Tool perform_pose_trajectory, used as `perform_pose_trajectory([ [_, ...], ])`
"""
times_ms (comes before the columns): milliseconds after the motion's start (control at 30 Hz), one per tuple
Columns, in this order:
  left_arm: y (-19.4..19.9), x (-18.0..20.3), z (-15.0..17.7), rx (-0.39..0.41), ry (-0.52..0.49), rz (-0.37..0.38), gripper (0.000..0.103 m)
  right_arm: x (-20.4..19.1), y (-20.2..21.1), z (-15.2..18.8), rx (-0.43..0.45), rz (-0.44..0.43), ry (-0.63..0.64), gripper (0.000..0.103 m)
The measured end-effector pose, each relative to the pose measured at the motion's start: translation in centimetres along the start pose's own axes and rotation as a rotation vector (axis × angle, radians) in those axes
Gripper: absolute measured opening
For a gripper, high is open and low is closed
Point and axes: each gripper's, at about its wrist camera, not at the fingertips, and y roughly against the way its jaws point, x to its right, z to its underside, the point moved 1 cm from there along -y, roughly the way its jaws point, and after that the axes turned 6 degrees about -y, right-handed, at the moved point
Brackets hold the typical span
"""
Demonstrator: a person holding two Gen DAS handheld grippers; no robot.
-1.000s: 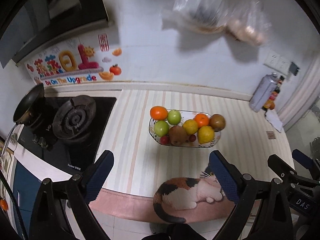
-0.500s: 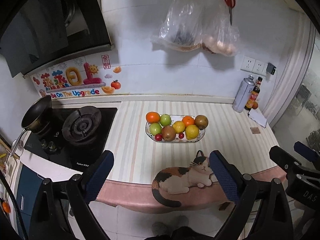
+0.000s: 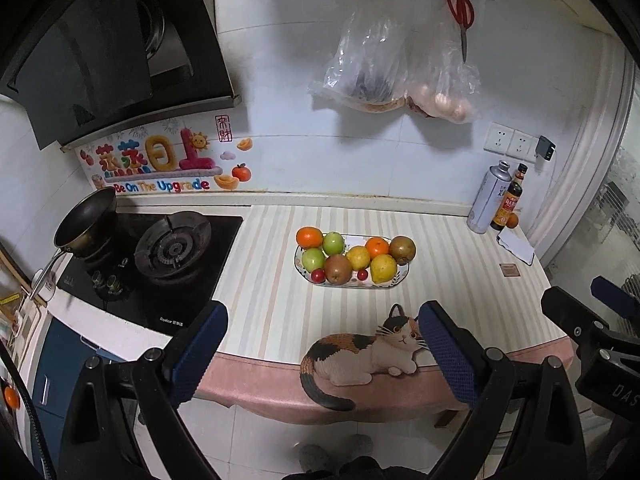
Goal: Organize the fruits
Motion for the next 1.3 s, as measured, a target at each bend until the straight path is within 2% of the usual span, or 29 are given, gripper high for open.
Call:
perform_pose_trajectory([
  [367, -2.5, 0.1, -0.8, -0.038, 0.028, -0.009, 0.098, 0.6, -4.1, -0.9, -0.046, -0.003, 0.011, 0.099],
  [967, -10.3, -0.4, -3.0, -0.131, 0.037, -0.045, 0.098, 1.6, -13.1, -3.2, -0.139, 0.017, -0.014, 0.099],
  [1300, -12.5, 0.2, -3.0, -0.168, 0.030, -0.050, 0.098, 1.7, -15.0, -3.3, -0.172, 0.021, -0.001, 0.099],
])
